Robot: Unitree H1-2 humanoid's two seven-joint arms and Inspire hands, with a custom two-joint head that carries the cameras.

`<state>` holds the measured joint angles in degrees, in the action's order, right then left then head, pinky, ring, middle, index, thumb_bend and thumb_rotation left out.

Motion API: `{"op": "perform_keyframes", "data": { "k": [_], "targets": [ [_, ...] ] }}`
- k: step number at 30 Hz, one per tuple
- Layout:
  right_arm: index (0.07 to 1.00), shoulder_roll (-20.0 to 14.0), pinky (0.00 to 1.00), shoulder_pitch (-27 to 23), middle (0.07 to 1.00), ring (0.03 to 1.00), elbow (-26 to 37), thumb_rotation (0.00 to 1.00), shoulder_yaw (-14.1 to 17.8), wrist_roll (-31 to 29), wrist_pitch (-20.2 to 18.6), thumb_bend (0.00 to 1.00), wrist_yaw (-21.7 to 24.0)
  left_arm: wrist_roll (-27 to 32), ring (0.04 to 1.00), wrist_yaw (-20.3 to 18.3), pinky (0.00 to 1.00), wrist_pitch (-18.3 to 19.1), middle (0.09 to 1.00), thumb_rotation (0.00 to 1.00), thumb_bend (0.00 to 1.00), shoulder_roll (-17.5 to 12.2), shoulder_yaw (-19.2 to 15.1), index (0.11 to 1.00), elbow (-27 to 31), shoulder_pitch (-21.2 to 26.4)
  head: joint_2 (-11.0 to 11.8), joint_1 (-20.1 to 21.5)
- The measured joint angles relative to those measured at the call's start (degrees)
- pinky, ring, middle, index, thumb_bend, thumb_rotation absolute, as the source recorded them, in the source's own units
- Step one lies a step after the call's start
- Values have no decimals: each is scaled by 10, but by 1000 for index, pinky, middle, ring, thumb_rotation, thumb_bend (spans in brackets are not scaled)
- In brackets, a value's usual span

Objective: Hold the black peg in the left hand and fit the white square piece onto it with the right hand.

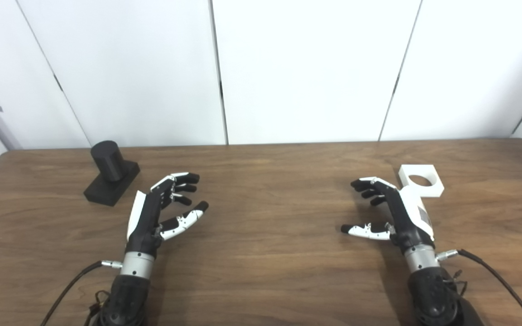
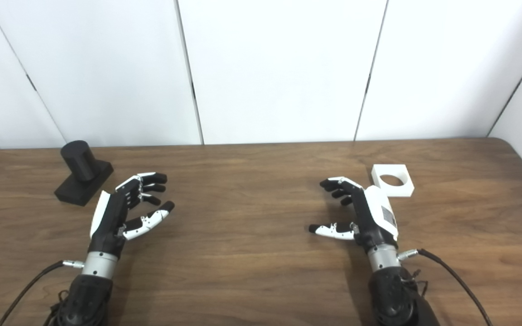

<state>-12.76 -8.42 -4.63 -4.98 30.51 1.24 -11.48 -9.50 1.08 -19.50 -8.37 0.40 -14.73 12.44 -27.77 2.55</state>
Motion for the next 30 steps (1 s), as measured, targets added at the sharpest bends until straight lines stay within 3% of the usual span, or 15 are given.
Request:
{"op": "perform_keyframes", "data": {
  "k": [17, 19, 20, 21, 26, 30],
  "targets": [
    [675, 0, 605, 0, 693, 676, 1, 0, 0, 1, 0, 697, 0, 6, 666, -4, 548, 4, 718, 1, 568, 0, 2, 660, 0, 0, -2, -25],
    [674, -1, 611, 0, 694, 678, 1, 0, 0, 1, 0, 700, 0, 8, 664, -6, 541, 5, 716, 0, 571, 1, 2, 658, 0, 0, -1, -45],
    [677, -2, 617, 0, 697, 684, 1, 0, 0, 0, 0, 697, 1, 7, 663, -6, 534, 5, 715, 0, 571, 3, 3, 656, 0, 0, 1, -76],
    [681, -3, 625, 0, 701, 691, 1, 0, 1, -2, 0, 694, 5, 6, 664, -6, 531, 5, 716, 0, 572, 4, 5, 655, 0, 0, 1, -76],
    [678, -21, 628, 1, 701, 692, 4, 0, 9, -21, 1, 694, 23, -7, 675, -2, 525, 13, 718, 0, 584, 17, 15, 648, 3, 2, 13, -190],
    [679, -32, 624, 1, 696, 678, 4, 0, 22, -35, 2, 704, 29, -16, 695, 2, 535, 21, 734, 26, 584, 37, 27, 638, 4, 4, 27, -234]
  ]
}}
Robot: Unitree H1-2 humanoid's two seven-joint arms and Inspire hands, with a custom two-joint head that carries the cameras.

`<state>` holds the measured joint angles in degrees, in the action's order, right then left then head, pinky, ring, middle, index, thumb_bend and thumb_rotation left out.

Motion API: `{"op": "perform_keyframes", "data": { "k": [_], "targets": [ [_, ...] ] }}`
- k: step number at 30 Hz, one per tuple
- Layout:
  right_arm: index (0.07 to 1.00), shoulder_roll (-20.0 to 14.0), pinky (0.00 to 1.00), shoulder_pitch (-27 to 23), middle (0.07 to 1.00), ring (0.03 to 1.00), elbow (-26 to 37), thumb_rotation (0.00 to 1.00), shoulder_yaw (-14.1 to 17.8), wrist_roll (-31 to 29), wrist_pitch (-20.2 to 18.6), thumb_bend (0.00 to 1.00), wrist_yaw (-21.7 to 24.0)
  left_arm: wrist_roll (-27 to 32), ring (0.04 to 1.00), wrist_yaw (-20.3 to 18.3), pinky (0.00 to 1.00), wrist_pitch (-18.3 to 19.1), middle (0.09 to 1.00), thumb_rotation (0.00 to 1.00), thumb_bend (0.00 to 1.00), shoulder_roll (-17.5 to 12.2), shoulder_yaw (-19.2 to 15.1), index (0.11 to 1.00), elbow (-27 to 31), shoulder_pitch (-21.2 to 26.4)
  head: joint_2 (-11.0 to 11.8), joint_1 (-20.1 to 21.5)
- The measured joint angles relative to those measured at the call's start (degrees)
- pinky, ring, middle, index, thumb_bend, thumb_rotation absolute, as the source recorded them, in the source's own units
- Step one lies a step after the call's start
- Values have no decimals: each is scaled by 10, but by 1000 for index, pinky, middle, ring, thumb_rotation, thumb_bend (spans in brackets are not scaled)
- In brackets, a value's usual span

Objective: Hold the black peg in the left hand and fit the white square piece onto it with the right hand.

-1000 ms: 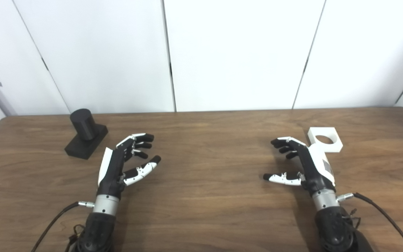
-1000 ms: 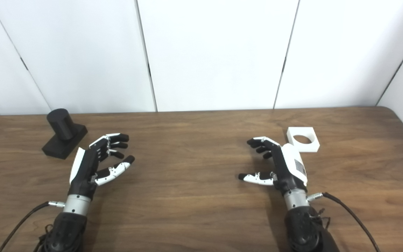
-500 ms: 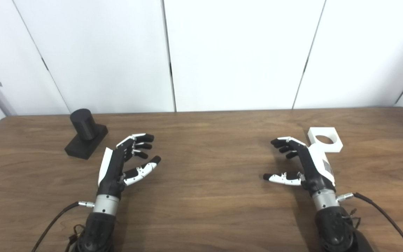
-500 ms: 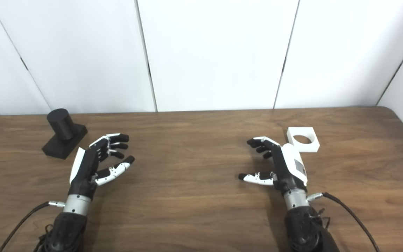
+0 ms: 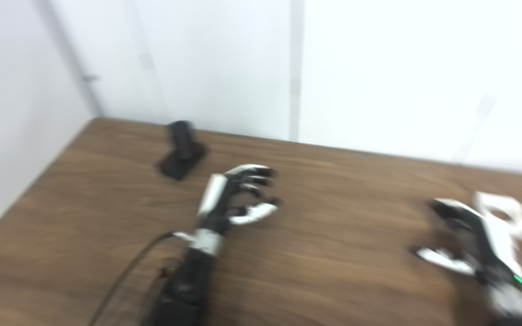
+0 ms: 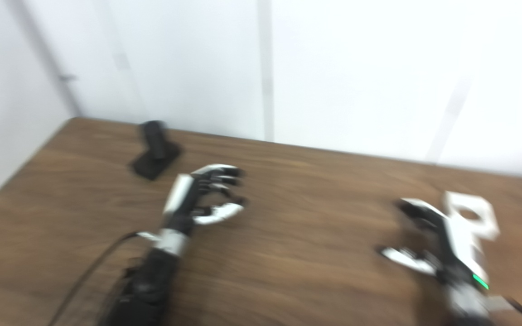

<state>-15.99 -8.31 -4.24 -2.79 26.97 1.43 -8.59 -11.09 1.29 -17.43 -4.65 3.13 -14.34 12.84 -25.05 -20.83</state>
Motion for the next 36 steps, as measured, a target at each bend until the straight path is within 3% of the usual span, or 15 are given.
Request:
{"op": "perform_keyframes", "data": {
  "k": [3, 9, 23, 27, 31, 36],
  "targets": [
    [678, -3, 641, 0, 695, 687, 1, 0, 3, -7, 2, 707, 2, -16, 701, 6, 545, -1, 741, 48, 590, 13, 8, 638, -10, 7, 13, -29],
    [655, -4, 554, 1, 678, 661, 4, 0, 2, 9, 6, 677, 1, -28, 701, 24, 543, -6, 741, 62, 602, 24, 9, 642, -35, 24, 31, -37],
    [639, -4, 452, 1, 651, 622, 5, 0, 2, 15, 6, 671, 1, -40, 677, 44, 525, -29, 725, 75, 616, 25, 10, 647, -49, 32, 29, -38],
    [633, -4, 444, 2, 654, 623, 6, 0, 2, 15, 6, 669, 2, -44, 678, 54, 516, -28, 726, 152, 756, 27, 7, 678, -48, 32, 26, -38],
    [637, -4, 434, 2, 649, 618, 6, 0, 2, 14, 6, 666, 6, -43, 650, 54, 533, -3, 713, 139, 841, 25, 2, 692, -26, 22, 26, -40],
    [632, -5, 420, 1, 644, 612, 6, 0, 2, 14, 6, 660, 7, -50, 738, 39, 608, 49, 759, 119, 847, 1, -1, 723, 13, 15, 25, -40]
  ]
}}
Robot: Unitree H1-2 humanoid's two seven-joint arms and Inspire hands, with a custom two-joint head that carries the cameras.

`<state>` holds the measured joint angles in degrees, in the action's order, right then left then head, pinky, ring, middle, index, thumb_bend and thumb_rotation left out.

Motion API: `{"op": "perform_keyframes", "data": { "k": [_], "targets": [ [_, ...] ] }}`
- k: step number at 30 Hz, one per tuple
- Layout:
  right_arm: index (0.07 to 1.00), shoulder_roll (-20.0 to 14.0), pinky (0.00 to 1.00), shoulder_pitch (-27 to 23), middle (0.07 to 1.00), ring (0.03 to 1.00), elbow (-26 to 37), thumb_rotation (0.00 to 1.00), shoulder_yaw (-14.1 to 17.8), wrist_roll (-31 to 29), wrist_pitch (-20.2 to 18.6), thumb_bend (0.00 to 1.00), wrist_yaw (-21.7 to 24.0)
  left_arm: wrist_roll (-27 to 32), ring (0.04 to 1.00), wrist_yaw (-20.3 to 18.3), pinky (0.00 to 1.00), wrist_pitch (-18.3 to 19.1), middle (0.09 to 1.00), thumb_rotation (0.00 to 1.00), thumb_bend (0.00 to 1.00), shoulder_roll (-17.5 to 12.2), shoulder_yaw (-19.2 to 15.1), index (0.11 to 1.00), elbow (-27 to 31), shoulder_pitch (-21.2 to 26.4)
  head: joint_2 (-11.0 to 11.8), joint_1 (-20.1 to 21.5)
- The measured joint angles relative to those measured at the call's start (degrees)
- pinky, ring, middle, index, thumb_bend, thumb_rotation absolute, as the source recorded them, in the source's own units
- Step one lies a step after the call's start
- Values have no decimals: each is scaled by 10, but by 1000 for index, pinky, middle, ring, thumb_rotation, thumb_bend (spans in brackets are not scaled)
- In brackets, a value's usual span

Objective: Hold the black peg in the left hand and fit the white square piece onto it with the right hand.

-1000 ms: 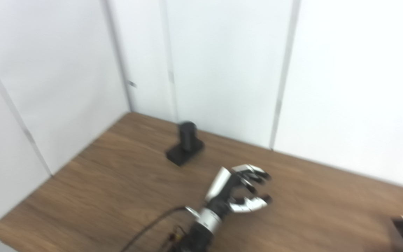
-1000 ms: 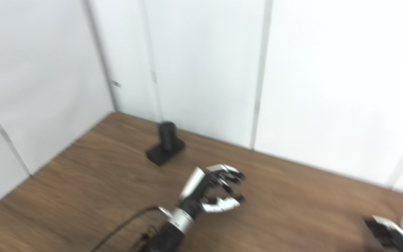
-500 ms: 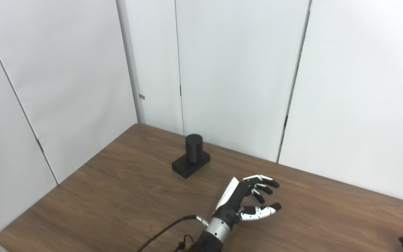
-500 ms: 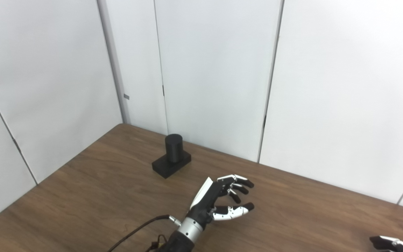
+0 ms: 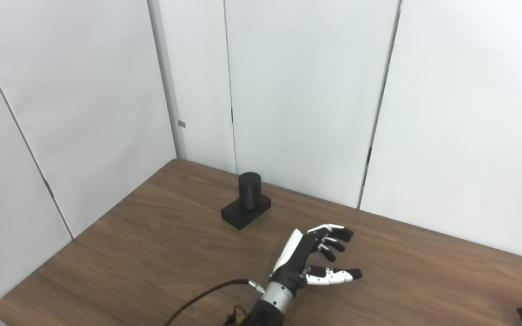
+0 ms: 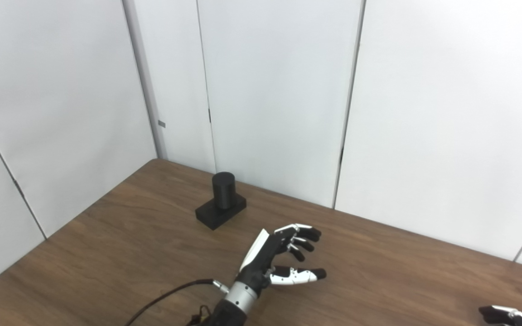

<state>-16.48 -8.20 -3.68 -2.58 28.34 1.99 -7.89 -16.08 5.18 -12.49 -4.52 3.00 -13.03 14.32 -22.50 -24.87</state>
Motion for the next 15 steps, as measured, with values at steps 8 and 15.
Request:
{"op": "perform_keyframes", "data": {
  "k": [8, 15],
  "targets": [
    [615, 0, 401, -3, 628, 590, -6, 0, 0, -3, 10, 672, -3, -39, 762, 2, 598, 56, 803, 137, 862, -57, -24, 775, 59, 21, -2, -4],
    [625, 0, 422, -3, 635, 599, -6, 0, 1, -8, 11, 663, -2, -91, 830, 19, 697, 98, 844, 195, 836, -79, -39, 790, 99, 22, -2, -10]
  ]
}}
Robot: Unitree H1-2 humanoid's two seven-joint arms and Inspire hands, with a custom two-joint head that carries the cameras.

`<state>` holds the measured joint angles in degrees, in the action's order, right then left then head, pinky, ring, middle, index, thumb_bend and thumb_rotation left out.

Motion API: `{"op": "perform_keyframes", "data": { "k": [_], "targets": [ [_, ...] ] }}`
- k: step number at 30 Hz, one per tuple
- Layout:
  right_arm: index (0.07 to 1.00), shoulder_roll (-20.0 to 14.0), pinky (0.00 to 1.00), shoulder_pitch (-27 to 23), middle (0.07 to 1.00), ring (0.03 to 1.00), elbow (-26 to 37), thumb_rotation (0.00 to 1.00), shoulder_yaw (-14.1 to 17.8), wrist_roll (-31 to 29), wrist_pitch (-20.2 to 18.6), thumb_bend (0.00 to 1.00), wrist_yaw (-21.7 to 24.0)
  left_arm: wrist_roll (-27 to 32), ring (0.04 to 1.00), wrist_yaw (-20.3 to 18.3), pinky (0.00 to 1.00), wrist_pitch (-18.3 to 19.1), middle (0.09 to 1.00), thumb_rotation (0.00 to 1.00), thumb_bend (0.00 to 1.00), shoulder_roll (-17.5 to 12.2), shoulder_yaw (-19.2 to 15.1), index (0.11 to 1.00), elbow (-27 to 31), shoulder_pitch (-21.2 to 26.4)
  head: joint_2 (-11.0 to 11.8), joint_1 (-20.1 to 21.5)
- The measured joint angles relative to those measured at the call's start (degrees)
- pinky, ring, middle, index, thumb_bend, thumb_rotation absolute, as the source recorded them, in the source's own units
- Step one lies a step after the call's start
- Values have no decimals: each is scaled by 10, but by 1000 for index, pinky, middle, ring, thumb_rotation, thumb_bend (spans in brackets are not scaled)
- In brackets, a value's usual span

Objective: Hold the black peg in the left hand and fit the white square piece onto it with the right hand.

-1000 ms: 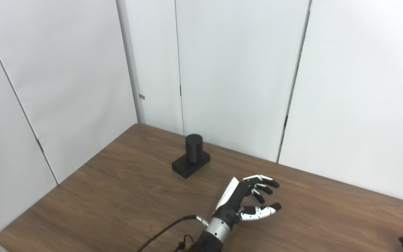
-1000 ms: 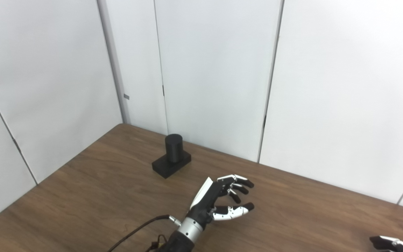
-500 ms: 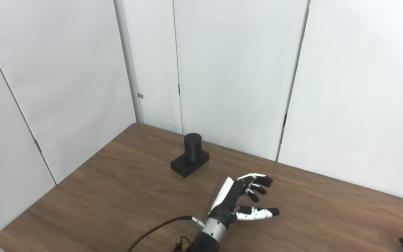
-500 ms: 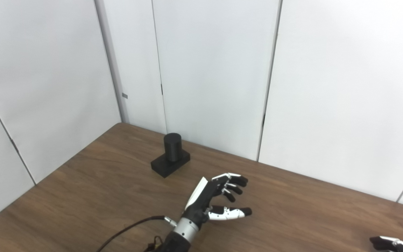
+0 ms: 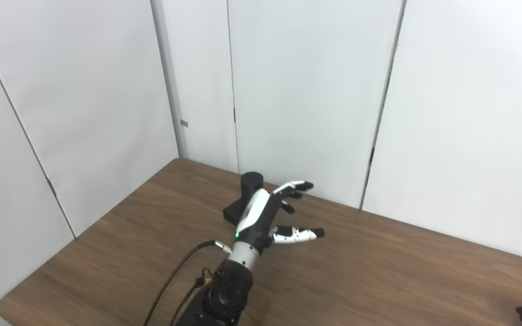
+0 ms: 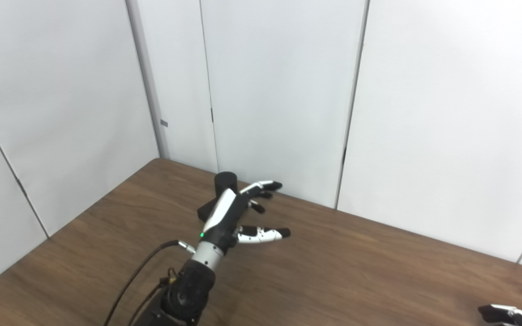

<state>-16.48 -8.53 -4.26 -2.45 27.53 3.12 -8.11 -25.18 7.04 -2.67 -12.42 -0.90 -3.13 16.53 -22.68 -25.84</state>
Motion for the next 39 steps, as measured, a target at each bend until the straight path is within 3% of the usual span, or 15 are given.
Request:
{"op": "perform_keyframes", "data": {
  "k": [7, 12, 19, 23, 25, 27, 30, 33, 39],
  "targets": [
    [631, -2, 423, 0, 639, 600, 1, 0, 0, -1, -1, 656, 2, -37, 888, 11, 785, 35, 888, 210, 847, -38, -26, 797, 15, 3, -2, -2],
    [635, -2, 419, 0, 637, 592, 2, 0, 0, -1, -1, 654, 4, -53, 896, 18, 789, 57, 899, 222, 854, -59, -39, 788, 18, 10, -4, -4],
    [633, -3, 429, 0, 635, 586, 0, 0, 1, -6, 6, 664, 4, -84, 914, 46, 755, 99, 905, 286, 895, -56, -47, 795, 24, 25, -5, -4],
    [631, -3, 429, 0, 635, 585, 0, 0, 3, -9, 9, 665, 4, -114, 950, 55, 794, 154, 933, 272, 935, -56, -53, 807, 28, 39, -6, -6],
    [632, -4, 432, 0, 636, 586, 0, 0, 3, -9, 11, 662, 4, -129, 986, 56, 801, 176, 960, 318, 965, -57, -52, 816, 29, 44, -9, -5],
    [633, -4, 433, 0, 636, 585, -2, 0, 4, -9, 15, 663, 4, -156, 997, 56, 877, 207, 989, 357, 989, -59, -44, 835, 29, 47, -9, -6],
    [635, -4, 434, 0, 639, 590, -2, 0, 4, -9, 16, 661, 4, -179, 1000, 53, 968, 250, 999, 402, 1000, -60, -34, 853, 28, 49, -10, -7],
    [638, -4, 439, 0, 643, 591, -1, 0, 5, -11, 16, 658, 7, -202, 1000, 42, 977, 284, 1000, 454, 1000, -61, -21, 871, 19, 51, -11, -8],
    [638, -4, 429, 0, 644, 582, -4, 0, 6, -14, 19, 657, 8, -244, 1000, 7, 951, 294, 1000, 548, 1000, -60, -22, 885, -8, 62, -15, -9]
  ]
}}
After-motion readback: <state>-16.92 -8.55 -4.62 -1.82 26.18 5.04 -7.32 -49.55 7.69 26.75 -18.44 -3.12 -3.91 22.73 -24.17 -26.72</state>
